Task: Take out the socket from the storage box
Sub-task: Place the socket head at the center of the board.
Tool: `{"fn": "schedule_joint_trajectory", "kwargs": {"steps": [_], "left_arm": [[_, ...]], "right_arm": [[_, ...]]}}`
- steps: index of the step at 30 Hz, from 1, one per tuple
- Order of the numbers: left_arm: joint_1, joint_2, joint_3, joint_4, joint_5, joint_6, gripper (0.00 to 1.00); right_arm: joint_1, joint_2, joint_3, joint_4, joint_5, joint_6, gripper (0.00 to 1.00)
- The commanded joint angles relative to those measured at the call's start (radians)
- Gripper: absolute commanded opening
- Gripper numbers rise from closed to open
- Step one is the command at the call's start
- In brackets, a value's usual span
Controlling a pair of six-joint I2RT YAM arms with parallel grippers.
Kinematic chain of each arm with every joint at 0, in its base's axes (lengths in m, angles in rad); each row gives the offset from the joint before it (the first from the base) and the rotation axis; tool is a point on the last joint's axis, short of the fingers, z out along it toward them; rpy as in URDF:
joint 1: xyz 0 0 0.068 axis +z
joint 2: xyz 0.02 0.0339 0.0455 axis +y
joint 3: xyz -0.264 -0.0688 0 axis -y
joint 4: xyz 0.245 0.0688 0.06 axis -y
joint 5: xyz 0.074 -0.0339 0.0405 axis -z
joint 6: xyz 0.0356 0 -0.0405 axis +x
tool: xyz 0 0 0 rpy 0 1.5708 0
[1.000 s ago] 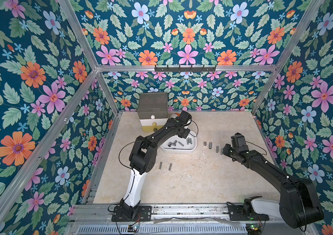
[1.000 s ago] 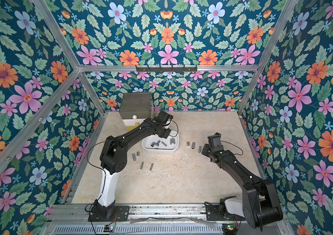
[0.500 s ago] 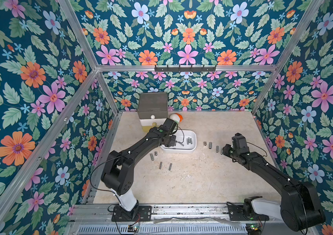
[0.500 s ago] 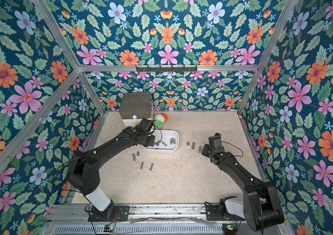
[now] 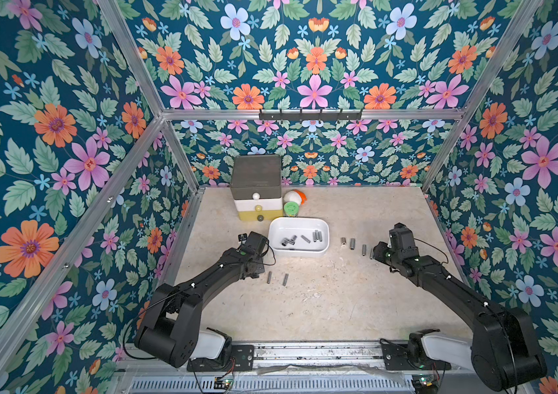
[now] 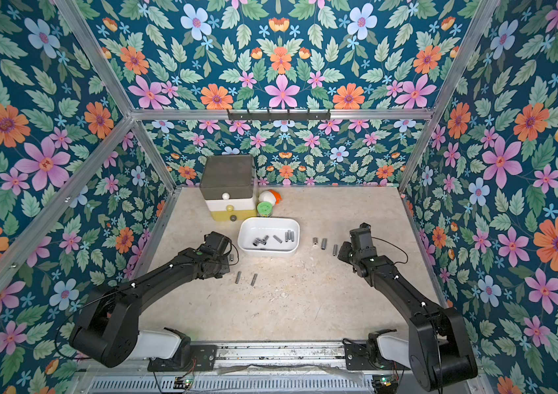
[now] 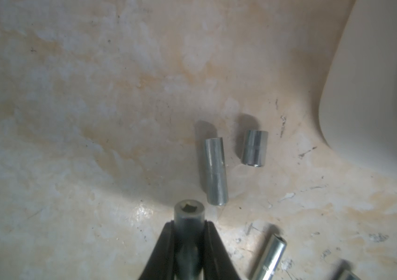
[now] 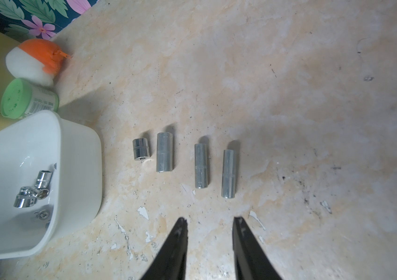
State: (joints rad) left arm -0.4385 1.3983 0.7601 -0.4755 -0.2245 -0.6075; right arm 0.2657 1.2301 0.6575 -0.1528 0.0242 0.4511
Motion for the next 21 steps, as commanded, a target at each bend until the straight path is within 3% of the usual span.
{"fn": "schedule_joint_trajectory", "kwargs": {"steps": [1,13,21], "left_arm": [[0.022,0.009,-0.015,0.067,-0.028,-0.037,0.16],[0.064,0.106,-0.041,0.14,0.002,-0.024,0.19],[0.07,0.114,-0.046,0.135,-0.002,-0.024,0.32]], "right_arm": [[0.0,-0.007,0.001,0.016,-0.003,0.0,0.36],[0.001,0.002,0.004,0.013,-0.006,0.001,0.36],[0.001,0.008,0.004,0.011,-0.006,0.002,0.36]]}}
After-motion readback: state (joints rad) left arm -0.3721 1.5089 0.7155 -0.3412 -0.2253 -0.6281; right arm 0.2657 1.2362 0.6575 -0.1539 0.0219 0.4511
